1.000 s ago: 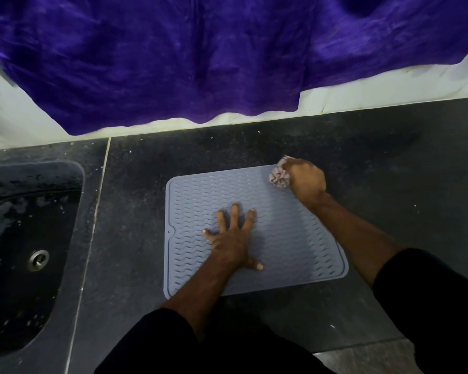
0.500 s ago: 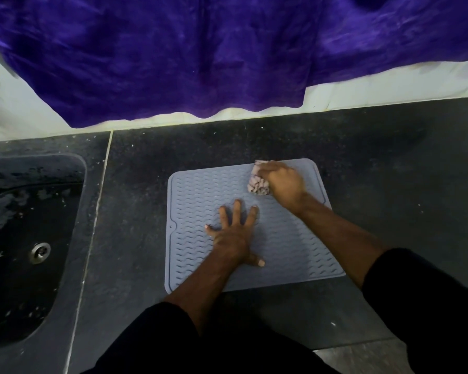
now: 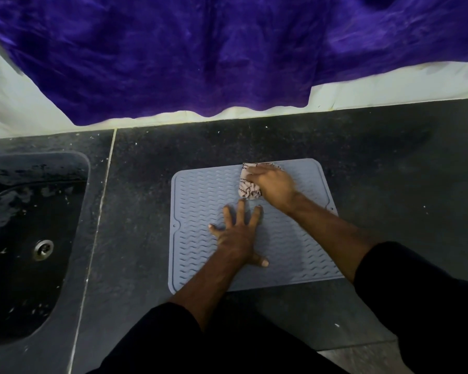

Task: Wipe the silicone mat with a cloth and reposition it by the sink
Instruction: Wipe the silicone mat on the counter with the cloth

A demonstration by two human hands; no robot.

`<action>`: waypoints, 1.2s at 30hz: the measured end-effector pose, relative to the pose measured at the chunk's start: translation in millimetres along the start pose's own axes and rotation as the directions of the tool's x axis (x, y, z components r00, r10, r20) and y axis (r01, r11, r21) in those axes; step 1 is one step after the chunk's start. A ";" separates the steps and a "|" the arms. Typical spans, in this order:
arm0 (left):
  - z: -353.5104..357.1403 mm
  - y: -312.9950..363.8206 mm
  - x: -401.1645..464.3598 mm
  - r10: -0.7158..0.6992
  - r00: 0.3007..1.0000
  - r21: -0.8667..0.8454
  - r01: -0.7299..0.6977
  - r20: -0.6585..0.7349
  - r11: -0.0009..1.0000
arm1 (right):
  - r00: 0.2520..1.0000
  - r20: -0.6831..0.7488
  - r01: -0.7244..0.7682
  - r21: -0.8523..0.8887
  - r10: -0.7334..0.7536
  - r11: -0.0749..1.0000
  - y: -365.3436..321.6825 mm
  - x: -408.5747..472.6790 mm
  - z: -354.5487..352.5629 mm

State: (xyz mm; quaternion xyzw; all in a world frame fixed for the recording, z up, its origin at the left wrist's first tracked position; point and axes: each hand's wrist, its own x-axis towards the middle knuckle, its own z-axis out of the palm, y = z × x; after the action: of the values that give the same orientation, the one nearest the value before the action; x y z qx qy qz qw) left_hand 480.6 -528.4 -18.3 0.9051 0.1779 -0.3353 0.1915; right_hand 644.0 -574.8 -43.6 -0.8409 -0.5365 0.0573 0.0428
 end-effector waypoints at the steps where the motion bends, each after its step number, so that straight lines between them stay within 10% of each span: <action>1: 0.4 -0.5 0.4 0.001 1.000 0.002 -0.001 -0.003 1.000 | 1.000 0.013 -0.010 -0.019 0.010 1.000 2.7 -0.9 0.2; 7: 4.5 -1.6 5.3 -0.010 1.000 0.007 0.010 -0.014 1.000 | 0.978 0.000 -0.206 -0.108 0.208 0.973 26.6 -6.7 -15.6; 12: 5.6 -2.5 8.6 -0.012 1.000 0.007 0.012 -0.004 1.000 | 0.999 0.040 0.018 -0.041 -0.016 0.999 -4.2 11.6 -10.5; 19: 4.9 -2.4 6.8 -0.010 1.000 0.013 0.010 -0.015 1.000 | 0.989 0.045 -0.135 -0.093 0.140 0.986 23.4 -3.1 -19.8; 25: 5.0 -2.7 7.9 -0.009 1.000 0.011 0.009 0.001 1.000 | 0.987 0.111 0.113 0.044 -0.117 0.993 -16.8 16.5 -13.6; 36: 5.0 -4.8 5.9 -0.010 1.000 0.023 0.010 -0.003 1.000 | 0.992 0.073 0.105 0.029 -0.106 0.994 -18.2 31.3 -18.1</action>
State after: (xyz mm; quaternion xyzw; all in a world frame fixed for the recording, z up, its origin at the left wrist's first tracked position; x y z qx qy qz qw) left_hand 480.0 -525.4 -26.9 0.9069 0.1790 -0.3369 0.1791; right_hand 643.3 -539.0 -24.8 -0.8080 -0.5807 0.0930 0.0361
